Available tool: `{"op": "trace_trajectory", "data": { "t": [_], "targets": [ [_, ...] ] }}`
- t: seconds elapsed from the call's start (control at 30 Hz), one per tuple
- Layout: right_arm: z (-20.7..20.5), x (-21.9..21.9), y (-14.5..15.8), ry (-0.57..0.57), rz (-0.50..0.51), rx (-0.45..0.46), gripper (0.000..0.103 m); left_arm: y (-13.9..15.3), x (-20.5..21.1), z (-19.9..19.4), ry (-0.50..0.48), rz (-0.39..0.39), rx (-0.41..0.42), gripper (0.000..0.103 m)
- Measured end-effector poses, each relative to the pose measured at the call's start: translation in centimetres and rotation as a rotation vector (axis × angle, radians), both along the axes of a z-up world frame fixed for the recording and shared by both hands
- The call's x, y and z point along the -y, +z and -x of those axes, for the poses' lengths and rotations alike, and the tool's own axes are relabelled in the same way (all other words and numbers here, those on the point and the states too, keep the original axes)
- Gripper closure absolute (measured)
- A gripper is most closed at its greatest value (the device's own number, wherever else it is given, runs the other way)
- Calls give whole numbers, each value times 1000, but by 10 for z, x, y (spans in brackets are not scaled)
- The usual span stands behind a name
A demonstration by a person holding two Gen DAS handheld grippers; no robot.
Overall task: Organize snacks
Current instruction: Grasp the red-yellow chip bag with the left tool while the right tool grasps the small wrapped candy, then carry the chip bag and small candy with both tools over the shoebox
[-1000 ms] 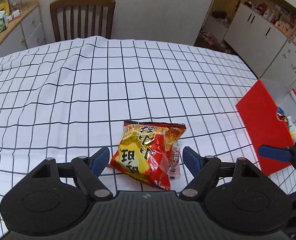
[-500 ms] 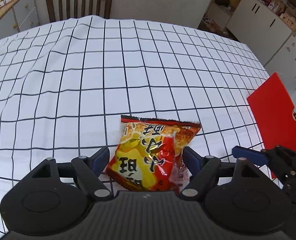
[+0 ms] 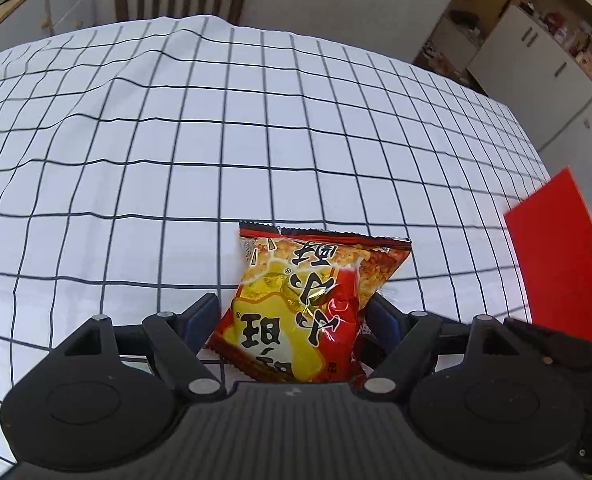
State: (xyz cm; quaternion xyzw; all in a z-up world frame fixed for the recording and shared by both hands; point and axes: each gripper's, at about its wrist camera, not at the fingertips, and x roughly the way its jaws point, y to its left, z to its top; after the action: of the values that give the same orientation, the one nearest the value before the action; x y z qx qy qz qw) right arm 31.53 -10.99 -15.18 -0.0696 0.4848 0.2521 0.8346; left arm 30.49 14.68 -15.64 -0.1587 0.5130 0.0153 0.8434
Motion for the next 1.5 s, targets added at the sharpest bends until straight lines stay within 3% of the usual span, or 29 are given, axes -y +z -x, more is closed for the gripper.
{"op": "trace_trajectory", "data": {
  "t": [0.17, 0.47, 0.6, 0.73, 1.1, 1.5],
  "targets": [
    [-6, -3, -2, -31, -27, -34, 55, 1, -9, 3, 45, 14, 6, 25],
    [-10, -17, -2, 11, -27, -39, 60, 3, -27, 13, 105, 68, 9, 31],
    [-10, -19, -2, 27, -49, -53, 75, 4, -30, 20, 124, 78, 16, 36],
    [-6, -22, -1, 54, -62, -49, 80, 4, -32, 26, 147, 86, 15, 38],
    [13, 6, 19, 56, -95, 23, 82, 18, -28, 49, 163, 105, 33, 39],
    [41, 55, 58, 5, -111, 73, 83, 48, 21, 71, 85, 78, 53, 39]
  ]
}}
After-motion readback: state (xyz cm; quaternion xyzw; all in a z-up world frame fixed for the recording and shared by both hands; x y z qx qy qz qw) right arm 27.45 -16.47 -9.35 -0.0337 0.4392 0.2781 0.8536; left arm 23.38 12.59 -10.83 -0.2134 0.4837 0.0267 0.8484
